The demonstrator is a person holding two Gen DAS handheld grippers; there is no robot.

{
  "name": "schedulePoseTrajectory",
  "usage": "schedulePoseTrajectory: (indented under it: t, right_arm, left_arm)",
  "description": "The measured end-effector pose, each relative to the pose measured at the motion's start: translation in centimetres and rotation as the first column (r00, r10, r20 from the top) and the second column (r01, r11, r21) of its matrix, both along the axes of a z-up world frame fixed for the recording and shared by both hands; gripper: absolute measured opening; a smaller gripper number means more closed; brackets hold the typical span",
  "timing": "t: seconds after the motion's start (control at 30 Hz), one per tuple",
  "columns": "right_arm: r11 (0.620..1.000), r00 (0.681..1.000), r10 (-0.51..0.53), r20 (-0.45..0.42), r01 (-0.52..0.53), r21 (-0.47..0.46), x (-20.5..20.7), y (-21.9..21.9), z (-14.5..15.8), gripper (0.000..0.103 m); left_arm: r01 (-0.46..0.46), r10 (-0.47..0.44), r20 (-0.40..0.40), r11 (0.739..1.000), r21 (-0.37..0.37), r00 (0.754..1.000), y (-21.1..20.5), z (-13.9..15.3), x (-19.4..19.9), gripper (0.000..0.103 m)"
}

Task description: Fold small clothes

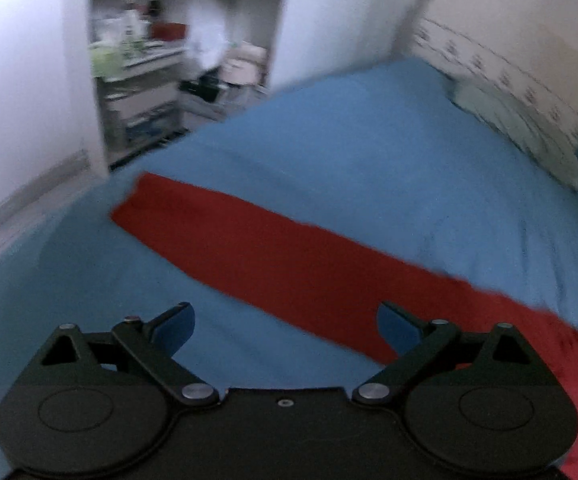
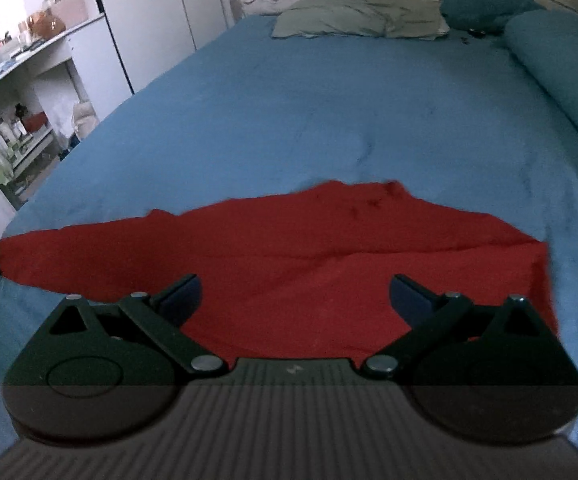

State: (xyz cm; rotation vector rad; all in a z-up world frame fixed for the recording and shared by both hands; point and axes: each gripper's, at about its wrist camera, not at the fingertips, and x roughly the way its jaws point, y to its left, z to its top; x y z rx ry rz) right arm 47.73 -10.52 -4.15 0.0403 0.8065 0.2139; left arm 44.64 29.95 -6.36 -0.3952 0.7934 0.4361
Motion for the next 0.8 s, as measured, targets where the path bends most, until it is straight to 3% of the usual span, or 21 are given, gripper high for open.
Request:
schedulePoseTrajectory:
  t: [0.13,0.2,0.27,0.33,0.53,0.6,0.7,0.77,0.8]
  right_arm:
    - [1.000,1.000,0.029,-0.005,-0.029,-0.011,0.8,3.6,-0.6,0.103]
    - [0.999,0.999,0.043,-0.006,-0.043,-0.027,1.4,4.6,-1.5,0.103]
    - [0.998,0.999,0.052,-0.005,-0.052,-0.036,1.9,5.6,-2.4,0.103]
    - [0.998,0.998,0.055,-0.008,-0.055,-0.041,2.3,6.3,-3.3,0.103]
    - [0.998,0.999,0.049,0.021,-0.048,-0.050,2.1,6.7,-5.0,0.103]
    - [0.998,0.999,0.045,0.022,-0.044,-0.052,2.0,6.6,-5.3,0.103]
    - [0.999,0.999,0.028,0.017,-0.028,-0.044,2.0,6.1,-5.6,0.103]
    - [0.999,1.000,0.015,0.016,-0.015,-0.034,2.0,5.6,-5.7,0.103]
    - [1.000,1.000,0.007,0.014,-0.006,-0.031,2.0,5.3,-5.8,0.103]
  left_arm:
    - [-0.063,0.063,0.012,0.998,0.013,0.998,4.7,-2.9,1.2,0.095]
    - [-0.069,0.069,-0.006,0.998,0.013,0.998,6.5,-5.0,2.4,0.084]
    - [-0.091,0.091,-0.032,0.996,-0.007,0.995,8.2,-7.1,3.3,0.063]
    - [-0.141,0.138,-0.048,0.989,-0.046,0.989,9.9,-9.0,3.9,0.056]
    - [-0.150,0.151,-0.016,0.988,0.043,0.988,9.9,-9.4,5.0,0.055]
    - [-0.156,0.157,-0.008,0.986,0.055,0.988,10.2,-9.6,5.3,0.049]
    - [-0.171,0.171,-0.004,0.982,0.077,0.985,10.1,-9.6,5.6,0.027]
    - [-0.157,0.159,-0.007,0.983,0.093,0.987,10.0,-9.6,5.9,0.006]
    - [-0.152,0.153,-0.009,0.983,0.101,0.988,9.8,-9.6,6.3,0.006]
